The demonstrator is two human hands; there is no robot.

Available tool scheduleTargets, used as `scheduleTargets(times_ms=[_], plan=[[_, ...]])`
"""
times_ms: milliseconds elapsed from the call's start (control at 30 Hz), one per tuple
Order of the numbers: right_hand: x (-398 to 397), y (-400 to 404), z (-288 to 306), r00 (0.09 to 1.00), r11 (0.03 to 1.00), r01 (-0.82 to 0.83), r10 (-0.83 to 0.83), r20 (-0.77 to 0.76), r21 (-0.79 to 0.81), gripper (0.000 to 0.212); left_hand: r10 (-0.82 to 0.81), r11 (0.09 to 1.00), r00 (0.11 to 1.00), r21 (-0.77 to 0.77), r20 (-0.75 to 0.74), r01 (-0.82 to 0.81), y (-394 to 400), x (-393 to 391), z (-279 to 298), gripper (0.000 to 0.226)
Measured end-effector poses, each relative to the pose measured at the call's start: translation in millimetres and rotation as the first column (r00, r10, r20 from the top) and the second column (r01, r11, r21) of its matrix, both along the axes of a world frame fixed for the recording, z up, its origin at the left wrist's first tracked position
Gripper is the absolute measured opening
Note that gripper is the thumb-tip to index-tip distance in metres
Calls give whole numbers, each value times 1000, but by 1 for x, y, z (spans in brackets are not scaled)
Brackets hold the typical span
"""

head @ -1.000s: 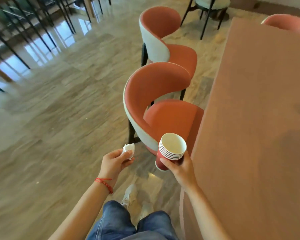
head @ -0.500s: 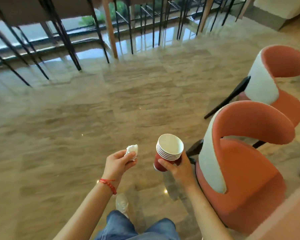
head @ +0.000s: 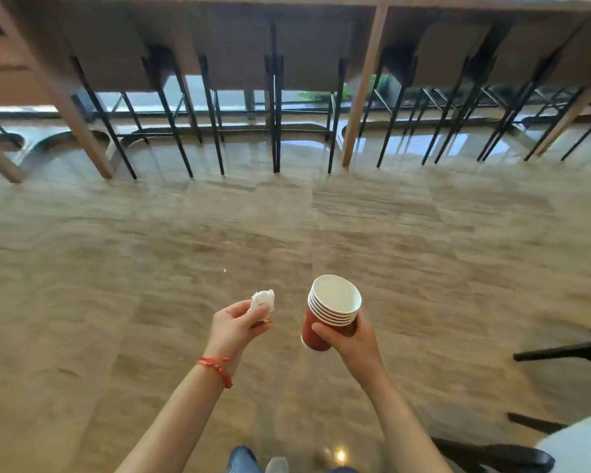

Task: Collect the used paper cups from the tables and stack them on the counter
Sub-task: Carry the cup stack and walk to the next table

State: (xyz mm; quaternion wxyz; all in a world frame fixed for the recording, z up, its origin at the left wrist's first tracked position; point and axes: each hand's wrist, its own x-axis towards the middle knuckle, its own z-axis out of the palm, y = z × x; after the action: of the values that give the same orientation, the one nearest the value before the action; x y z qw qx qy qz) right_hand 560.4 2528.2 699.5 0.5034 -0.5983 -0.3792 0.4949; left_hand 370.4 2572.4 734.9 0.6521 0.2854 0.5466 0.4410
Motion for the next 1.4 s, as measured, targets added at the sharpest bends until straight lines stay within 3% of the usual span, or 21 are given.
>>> scheduleTargets(times_ms=[1000,1400], plan=[[33,436,9,964,963,-266,265,31,33,51,260,965,965,28,34,-261,383,29,8,11],[25,587,17,996,995,-87,86,32,49,50,72,997,997,38,29,-73,564,20,10,9]])
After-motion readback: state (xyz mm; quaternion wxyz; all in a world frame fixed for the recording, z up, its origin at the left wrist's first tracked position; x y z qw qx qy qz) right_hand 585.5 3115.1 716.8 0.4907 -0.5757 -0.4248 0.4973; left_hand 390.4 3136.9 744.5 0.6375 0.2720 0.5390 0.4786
